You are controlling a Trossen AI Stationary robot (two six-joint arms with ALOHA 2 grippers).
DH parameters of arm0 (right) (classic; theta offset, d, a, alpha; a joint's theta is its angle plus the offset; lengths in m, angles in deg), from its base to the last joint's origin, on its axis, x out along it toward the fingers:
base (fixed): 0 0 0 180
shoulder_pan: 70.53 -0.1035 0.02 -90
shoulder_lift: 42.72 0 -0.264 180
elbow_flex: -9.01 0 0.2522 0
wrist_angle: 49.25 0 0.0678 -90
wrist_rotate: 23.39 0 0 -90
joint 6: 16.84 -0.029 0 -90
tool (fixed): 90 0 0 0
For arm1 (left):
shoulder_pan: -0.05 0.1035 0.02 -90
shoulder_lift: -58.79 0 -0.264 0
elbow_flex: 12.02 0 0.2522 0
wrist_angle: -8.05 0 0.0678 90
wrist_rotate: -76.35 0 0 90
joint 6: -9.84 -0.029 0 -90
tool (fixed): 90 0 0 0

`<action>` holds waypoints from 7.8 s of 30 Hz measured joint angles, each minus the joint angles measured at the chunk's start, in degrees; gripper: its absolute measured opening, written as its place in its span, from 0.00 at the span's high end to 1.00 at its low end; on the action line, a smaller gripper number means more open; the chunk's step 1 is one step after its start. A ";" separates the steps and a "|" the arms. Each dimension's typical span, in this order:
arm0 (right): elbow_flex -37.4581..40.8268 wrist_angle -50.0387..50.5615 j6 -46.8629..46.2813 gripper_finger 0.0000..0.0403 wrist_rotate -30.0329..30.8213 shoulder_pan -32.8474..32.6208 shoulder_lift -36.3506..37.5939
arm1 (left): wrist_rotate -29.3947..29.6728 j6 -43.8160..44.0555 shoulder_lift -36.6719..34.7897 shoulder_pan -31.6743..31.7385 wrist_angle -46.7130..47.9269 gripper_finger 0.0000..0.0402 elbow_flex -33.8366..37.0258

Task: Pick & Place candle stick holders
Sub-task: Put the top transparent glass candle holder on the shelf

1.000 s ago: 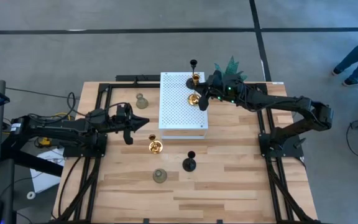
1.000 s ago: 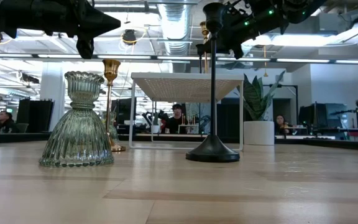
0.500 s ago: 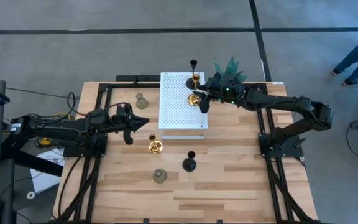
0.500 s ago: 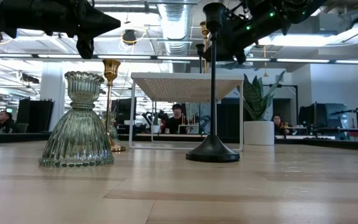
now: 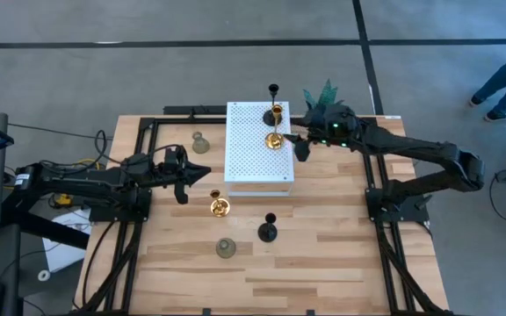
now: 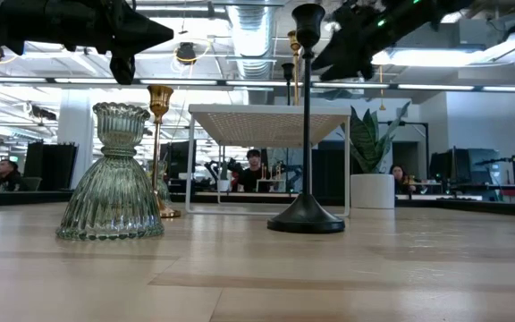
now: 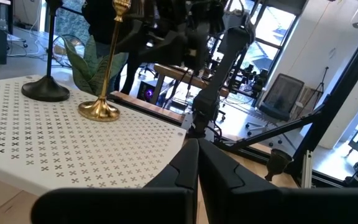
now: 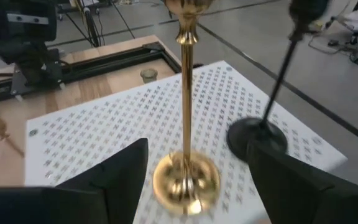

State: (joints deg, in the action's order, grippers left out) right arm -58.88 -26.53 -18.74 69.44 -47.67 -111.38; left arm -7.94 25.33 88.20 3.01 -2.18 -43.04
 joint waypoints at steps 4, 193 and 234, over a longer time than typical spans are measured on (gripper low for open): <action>0.00 7.26 -3.83 0.35 -0.43 -1.04 6.23 | 0.00 0.00 0.00 0.00 0.00 0.98 0.00; 0.00 17.70 -17.65 1.00 21.29 -31.64 19.91 | -5.13 -1.07 52.76 42.36 -27.21 0.37 3.23; 0.00 17.64 -17.65 1.00 21.29 -31.66 19.91 | -6.21 -1.28 31.98 42.36 -12.83 0.67 3.30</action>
State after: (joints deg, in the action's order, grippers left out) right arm -58.88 -8.89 -36.38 90.73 -79.32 -91.47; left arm -14.14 24.05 120.17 45.37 -15.01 -39.74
